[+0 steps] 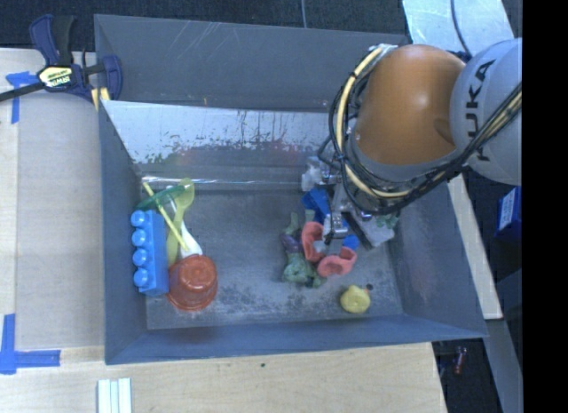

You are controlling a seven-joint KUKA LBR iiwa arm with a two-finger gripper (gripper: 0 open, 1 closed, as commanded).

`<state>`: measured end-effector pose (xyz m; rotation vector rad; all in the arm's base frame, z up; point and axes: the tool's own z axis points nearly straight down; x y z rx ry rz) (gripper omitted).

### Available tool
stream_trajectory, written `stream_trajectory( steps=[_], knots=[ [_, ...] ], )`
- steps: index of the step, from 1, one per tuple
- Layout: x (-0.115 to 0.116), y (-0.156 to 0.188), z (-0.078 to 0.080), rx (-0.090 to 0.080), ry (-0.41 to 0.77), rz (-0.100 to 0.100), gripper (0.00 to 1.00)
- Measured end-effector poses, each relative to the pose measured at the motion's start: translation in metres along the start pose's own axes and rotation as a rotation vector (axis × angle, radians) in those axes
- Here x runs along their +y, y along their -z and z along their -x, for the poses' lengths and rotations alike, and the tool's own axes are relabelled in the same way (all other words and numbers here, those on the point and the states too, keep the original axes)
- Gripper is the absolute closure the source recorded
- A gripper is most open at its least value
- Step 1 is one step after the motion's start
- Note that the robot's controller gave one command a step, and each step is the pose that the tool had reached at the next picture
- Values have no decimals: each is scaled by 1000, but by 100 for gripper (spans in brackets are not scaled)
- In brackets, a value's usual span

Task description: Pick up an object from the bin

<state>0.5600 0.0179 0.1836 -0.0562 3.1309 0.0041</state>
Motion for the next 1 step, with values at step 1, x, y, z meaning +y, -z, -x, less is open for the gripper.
stream_trajectory(
  steps=[1],
  knots=[
    [-24,-32,2,-13,56,0,0]
  ],
)
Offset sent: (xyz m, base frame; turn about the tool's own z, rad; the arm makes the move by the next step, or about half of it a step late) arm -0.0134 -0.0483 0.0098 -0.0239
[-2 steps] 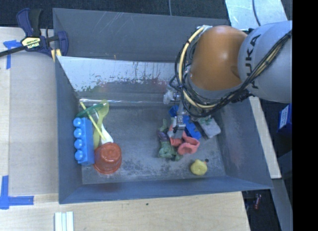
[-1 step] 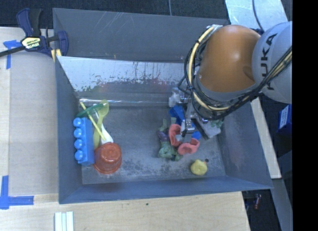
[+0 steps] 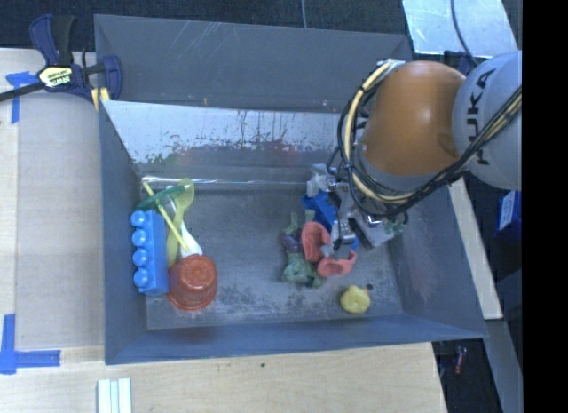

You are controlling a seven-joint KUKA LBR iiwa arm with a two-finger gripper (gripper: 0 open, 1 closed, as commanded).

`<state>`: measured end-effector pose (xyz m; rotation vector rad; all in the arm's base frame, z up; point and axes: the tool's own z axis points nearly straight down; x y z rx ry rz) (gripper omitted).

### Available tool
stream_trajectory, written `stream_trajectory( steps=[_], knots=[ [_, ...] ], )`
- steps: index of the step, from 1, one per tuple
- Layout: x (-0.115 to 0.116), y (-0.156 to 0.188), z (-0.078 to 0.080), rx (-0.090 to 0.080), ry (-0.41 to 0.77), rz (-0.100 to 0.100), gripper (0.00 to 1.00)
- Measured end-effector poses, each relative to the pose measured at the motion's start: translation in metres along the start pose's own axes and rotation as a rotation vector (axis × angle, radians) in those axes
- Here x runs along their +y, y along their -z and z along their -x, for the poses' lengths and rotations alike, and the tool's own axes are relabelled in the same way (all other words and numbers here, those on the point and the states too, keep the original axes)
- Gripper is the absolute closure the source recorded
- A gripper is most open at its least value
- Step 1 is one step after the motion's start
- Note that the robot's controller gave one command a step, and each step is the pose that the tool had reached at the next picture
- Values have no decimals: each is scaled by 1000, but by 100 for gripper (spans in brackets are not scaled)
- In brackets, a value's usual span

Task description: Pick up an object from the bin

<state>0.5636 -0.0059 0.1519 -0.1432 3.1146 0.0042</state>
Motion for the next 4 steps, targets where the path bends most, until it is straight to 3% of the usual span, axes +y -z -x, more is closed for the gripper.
stream_trajectory(
  steps=[1,2,3,4],
  knots=[
    [-11,-3,-12,9,-19,2,0],
    [-10,-9,-27,5,-39,1,0],
    [-3,17,-27,4,18,0,0],
    [-3,-2,-21,4,197,1,0]
  ],
)
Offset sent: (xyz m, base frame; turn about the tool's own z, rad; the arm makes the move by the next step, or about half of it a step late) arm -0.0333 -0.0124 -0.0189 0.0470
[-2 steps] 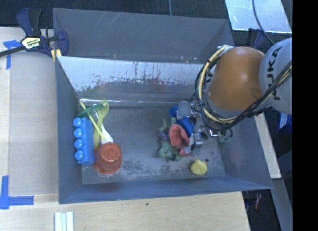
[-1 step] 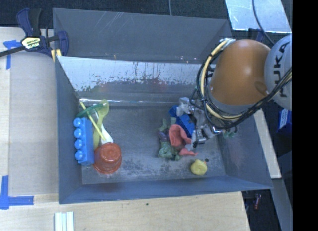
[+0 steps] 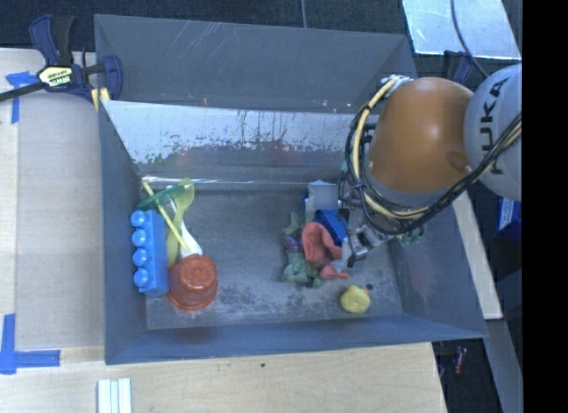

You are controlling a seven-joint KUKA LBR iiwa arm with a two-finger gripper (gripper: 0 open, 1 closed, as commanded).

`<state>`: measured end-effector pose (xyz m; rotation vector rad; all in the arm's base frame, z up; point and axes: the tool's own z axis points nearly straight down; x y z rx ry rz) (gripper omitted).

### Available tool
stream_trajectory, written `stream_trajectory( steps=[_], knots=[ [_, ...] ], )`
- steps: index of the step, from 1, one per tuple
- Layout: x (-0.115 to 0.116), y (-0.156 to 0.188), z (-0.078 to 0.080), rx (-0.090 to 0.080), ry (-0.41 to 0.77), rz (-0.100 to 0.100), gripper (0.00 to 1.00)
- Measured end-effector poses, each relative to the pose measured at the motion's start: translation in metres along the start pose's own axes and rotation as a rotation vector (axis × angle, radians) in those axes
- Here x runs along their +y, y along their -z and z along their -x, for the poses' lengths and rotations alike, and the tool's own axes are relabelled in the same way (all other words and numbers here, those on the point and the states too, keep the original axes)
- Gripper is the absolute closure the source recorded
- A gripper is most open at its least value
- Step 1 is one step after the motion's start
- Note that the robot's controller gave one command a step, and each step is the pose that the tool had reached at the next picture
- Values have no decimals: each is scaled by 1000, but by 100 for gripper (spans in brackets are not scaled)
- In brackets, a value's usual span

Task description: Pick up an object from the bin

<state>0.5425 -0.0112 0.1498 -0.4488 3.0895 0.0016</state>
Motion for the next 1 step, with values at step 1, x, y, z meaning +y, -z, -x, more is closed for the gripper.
stream_trajectory(
  steps=[1],
  knots=[
    [4,27,-1,-5,-84,0,0]
  ],
)
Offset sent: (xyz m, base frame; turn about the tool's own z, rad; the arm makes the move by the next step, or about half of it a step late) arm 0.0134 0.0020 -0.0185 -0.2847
